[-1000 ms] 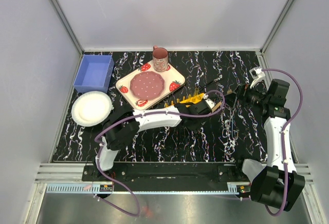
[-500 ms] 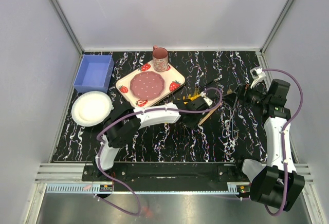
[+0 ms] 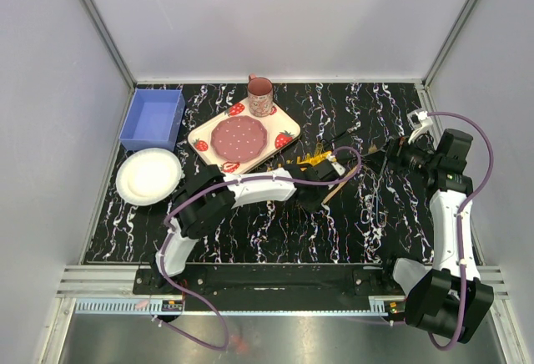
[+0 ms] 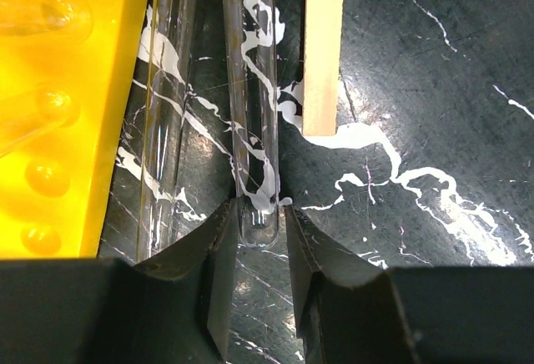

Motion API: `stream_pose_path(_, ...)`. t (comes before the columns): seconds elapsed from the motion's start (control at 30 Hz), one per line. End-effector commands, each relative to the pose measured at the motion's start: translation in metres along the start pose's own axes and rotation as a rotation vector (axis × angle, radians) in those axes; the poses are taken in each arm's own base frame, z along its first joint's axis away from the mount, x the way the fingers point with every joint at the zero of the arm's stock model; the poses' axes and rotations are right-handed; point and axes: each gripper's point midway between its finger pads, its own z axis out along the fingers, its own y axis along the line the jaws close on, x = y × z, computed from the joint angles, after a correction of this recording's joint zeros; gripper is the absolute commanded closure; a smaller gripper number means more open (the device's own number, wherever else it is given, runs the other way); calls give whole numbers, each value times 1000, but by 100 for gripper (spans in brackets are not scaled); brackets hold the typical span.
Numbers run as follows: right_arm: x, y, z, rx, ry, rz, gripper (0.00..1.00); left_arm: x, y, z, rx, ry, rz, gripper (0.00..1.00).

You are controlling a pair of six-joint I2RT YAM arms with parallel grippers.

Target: Organize the chemistry lab equipment

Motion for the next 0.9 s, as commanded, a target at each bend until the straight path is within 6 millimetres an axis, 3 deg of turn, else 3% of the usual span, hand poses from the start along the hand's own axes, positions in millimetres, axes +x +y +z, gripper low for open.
stream_pose_path(0.0,-11,3,-2,-23,-32,-38,0,-12,-8,0,28,-34,-4,68)
stream_pose_path(0.3,-10,3,-2,-29,-31,-35,0,-15,-10,-14,-1,-68,-9,85)
stream_pose_path(0.6,-7,10,-2,-72,-29,-36,0,-27,-9,-52,-6,-170,-97,90)
stream_pose_path(0.87,-2,18,-2,-128,-20,-19,0,-32,-22,-81,77,-263,-157,91)
